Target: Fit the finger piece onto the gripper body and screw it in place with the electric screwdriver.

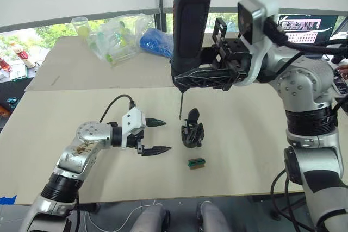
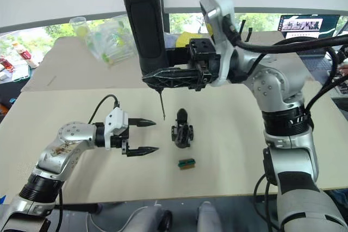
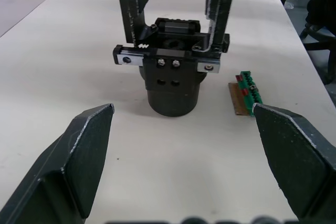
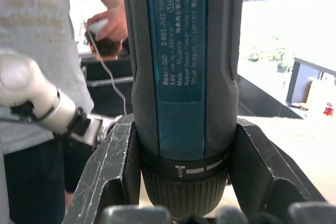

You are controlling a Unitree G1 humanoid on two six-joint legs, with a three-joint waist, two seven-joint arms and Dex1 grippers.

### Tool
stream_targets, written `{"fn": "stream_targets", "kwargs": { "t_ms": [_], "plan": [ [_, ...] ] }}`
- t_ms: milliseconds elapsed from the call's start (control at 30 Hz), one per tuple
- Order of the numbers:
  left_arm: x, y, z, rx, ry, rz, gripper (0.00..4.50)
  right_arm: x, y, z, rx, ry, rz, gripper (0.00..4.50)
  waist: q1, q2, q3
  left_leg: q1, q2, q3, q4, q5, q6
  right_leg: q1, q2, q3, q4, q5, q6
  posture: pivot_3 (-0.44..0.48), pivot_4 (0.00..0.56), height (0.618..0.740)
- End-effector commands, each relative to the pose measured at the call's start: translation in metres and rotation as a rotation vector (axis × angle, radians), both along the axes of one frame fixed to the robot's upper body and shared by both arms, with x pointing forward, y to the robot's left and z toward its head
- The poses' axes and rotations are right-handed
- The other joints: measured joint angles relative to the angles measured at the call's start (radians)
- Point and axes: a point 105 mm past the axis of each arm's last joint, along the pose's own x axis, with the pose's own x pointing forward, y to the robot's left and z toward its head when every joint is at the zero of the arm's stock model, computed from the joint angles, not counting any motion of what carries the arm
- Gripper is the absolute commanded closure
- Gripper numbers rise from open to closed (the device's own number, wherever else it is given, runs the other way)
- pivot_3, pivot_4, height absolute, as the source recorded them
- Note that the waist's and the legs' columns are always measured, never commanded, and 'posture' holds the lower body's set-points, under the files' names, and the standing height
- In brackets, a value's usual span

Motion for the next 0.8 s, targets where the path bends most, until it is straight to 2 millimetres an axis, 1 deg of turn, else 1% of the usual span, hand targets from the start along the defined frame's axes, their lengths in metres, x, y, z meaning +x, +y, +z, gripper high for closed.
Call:
{"fn": "stream_targets", "kwargs": {
  "t_ms": [33, 167, 267, 367, 433, 800],
  "plan": [
    [0.005, -0.006, 0.006, -0.006, -0.029, -0.024, 0.00, -0.002, -0.001, 0.007, 0.023, -0.111, 0.023, 2.57, 0.000, 0.000, 0.000, -0.001, 0.000, 0.000, 0.000, 0.000, 0.000, -0.001, 0.000, 0.000, 0.000, 0.000, 0.000, 0.000, 0.150, 0.737],
    [0.011, -0.009, 0.003, -0.003, -0.029, -0.032, 0.00, 0.001, -0.001, -0.006, -0.006, -0.103, 0.026, 2.57, -0.003, 0.000, 0.000, -0.001, 0.000, 0.000, 0.000, 0.000, 0.000, -0.002, 0.000, 0.000, 0.001, 0.000, 0.000, 0.000, 0.150, 0.737],
    [0.012, -0.014, 0.002, 0.001, -0.028, -0.057, 0.00, 0.002, -0.002, -0.013, -0.022, -0.101, 0.027, 2.57, -0.007, 0.000, 0.000, -0.003, 0.000, 0.000, 0.000, 0.000, 0.000, -0.004, 0.000, 0.000, 0.002, 0.000, 0.000, 0.000, 0.150, 0.737],
    [0.012, -0.018, 0.000, 0.009, -0.027, -0.082, 0.00, 0.002, -0.002, -0.017, -0.031, -0.101, 0.024, 2.57, -0.011, 0.000, 0.000, -0.006, 0.000, 0.000, 0.002, 0.001, -0.001, -0.009, 0.000, 0.000, 0.005, 0.000, 0.000, 0.000, 0.150, 0.737],
    [0.012, -0.020, -0.001, 0.015, -0.028, -0.092, 0.00, 0.003, -0.002, -0.019, -0.035, -0.099, 0.022, 2.57, -0.014, 0.000, 0.000, -0.011, 0.000, 0.000, 0.005, 0.001, -0.001, -0.014, -0.001, 0.000, 0.014, 0.000, 0.000, 0.000, 0.150, 0.737],
    [0.013, -0.026, -0.005, 0.032, -0.027, -0.116, 0.00, -0.001, -0.001, -0.027, -0.061, -0.087, 0.033, 2.57, -0.020, 0.000, 0.000, -0.011, 0.000, 0.000, 0.006, 0.001, -0.001, -0.014, -0.001, 0.000, 0.015, 0.000, 0.000, 0.000, 0.150, 0.737]
  ]
}}
